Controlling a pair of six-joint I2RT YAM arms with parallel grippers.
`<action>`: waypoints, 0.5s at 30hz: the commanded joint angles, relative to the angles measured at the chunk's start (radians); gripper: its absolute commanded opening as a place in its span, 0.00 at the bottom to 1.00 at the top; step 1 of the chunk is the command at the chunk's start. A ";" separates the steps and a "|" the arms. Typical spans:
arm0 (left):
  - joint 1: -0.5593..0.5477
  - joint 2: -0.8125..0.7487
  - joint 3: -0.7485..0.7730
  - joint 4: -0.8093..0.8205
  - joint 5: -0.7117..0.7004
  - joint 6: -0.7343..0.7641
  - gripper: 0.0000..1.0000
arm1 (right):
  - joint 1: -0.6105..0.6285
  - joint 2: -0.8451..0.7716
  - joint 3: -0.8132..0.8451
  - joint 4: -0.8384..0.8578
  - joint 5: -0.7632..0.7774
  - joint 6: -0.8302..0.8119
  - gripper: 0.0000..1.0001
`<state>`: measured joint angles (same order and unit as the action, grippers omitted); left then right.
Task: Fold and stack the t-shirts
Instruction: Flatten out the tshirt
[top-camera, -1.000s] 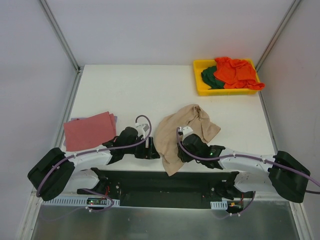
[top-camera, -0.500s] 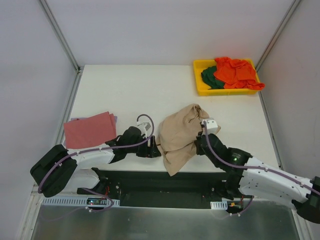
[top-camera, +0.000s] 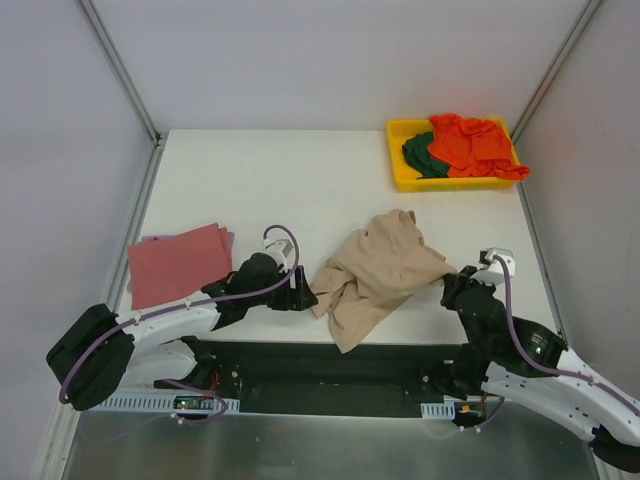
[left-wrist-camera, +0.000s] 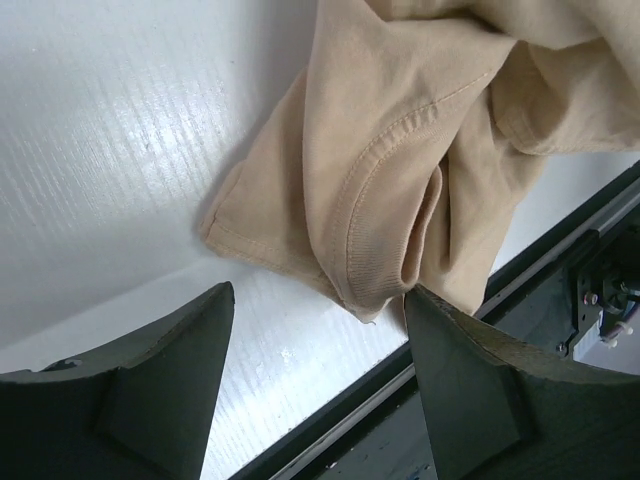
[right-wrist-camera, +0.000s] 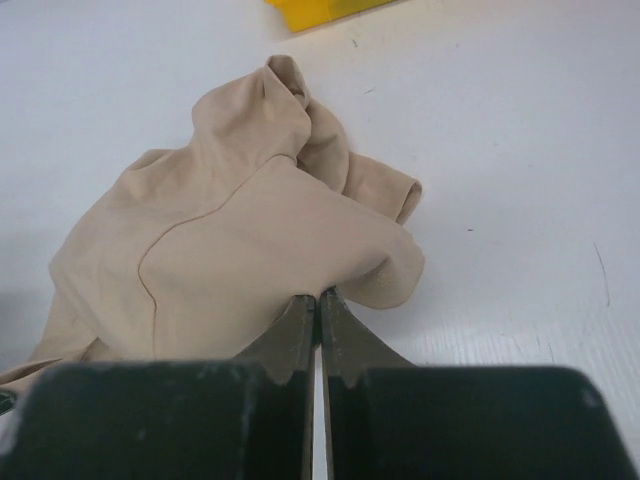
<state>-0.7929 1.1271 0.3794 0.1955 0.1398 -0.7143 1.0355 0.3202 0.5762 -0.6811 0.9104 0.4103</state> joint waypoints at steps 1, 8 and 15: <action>-0.009 0.005 0.038 0.004 0.002 0.009 0.67 | -0.002 -0.024 0.021 -0.071 0.084 0.048 0.01; -0.051 0.186 0.131 0.143 0.133 0.012 0.45 | -0.003 0.029 0.034 -0.072 0.096 0.056 0.01; -0.052 0.186 0.355 -0.221 -0.318 0.087 0.00 | -0.011 0.155 0.161 -0.025 0.183 -0.048 0.01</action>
<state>-0.8448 1.3792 0.5922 0.1806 0.1448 -0.6876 1.0348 0.4084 0.6094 -0.7467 0.9977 0.4377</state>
